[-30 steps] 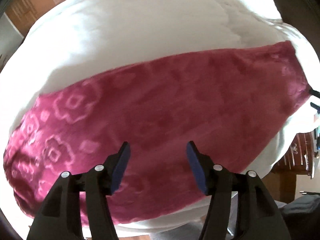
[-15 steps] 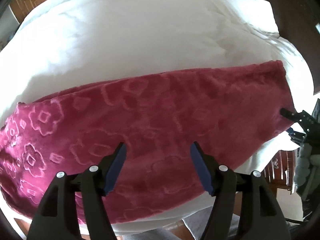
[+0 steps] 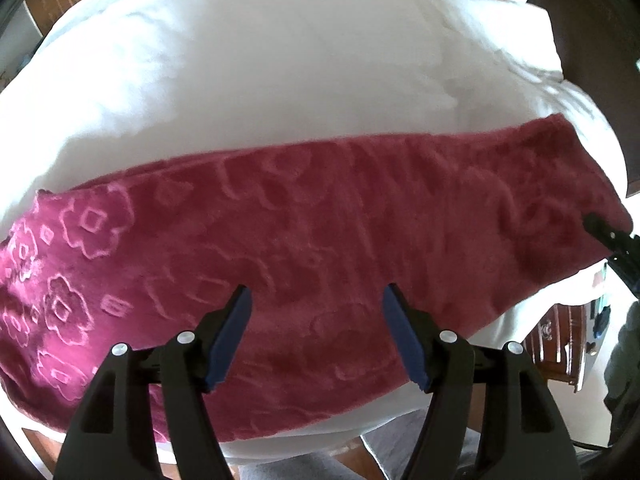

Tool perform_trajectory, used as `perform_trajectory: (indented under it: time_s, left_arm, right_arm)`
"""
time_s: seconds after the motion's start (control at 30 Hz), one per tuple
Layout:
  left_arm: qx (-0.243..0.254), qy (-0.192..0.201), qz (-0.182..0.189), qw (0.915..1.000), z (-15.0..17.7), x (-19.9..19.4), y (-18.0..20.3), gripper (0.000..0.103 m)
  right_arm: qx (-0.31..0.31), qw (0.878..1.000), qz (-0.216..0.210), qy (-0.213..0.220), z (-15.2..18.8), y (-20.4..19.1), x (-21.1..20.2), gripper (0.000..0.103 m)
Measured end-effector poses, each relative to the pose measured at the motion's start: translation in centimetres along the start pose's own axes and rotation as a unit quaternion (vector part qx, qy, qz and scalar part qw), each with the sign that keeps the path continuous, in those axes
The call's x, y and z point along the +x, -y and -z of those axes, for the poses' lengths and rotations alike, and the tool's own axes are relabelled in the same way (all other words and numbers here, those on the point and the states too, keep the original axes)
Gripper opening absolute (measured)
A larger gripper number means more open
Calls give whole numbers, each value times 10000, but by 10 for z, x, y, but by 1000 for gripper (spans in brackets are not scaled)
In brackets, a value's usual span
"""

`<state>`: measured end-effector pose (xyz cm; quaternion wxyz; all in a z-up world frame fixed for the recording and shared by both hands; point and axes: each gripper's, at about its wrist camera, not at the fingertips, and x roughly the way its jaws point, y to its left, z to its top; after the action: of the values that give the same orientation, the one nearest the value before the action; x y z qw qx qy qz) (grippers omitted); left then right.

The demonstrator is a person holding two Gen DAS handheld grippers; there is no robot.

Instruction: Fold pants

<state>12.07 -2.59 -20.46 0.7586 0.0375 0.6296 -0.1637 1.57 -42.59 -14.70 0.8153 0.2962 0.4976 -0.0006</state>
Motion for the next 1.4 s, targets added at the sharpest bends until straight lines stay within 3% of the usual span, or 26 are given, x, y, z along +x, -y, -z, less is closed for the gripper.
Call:
perform_trajectory:
  time_s: [0.37, 0.53, 0.77, 0.97, 1.1, 1.4]
  left_arm:
    - [-791, 154, 411, 9959, 4, -19, -56, 68]
    - [-1171, 232, 590, 9911, 12, -29, -91, 68]
    - [-1706, 266, 830, 9815, 27, -34, -139, 68]
    - [-1897, -11, 568, 9802, 49, -16, -181, 68]
    - [-1983, -126, 639, 9780, 60, -9, -207, 68]
    - [-1747, 29, 1394, 9747, 42, -3, -216, 70]
  right_arm:
    - [-1684, 9848, -421, -83, 16, -131, 5, 18]
    - [-2272, 9716, -534, -382, 35, -185, 37, 18]
    - [-3139, 9439, -544, -872, 85, -246, 86, 18]
    - [-3869, 9118, -201, -1362, 145, -278, 156, 18]
    - [-3891, 9071, -119, -1602, 168, -285, 178, 18]
    - [-3693, 9138, 30, -1692, 172, -289, 196, 18]
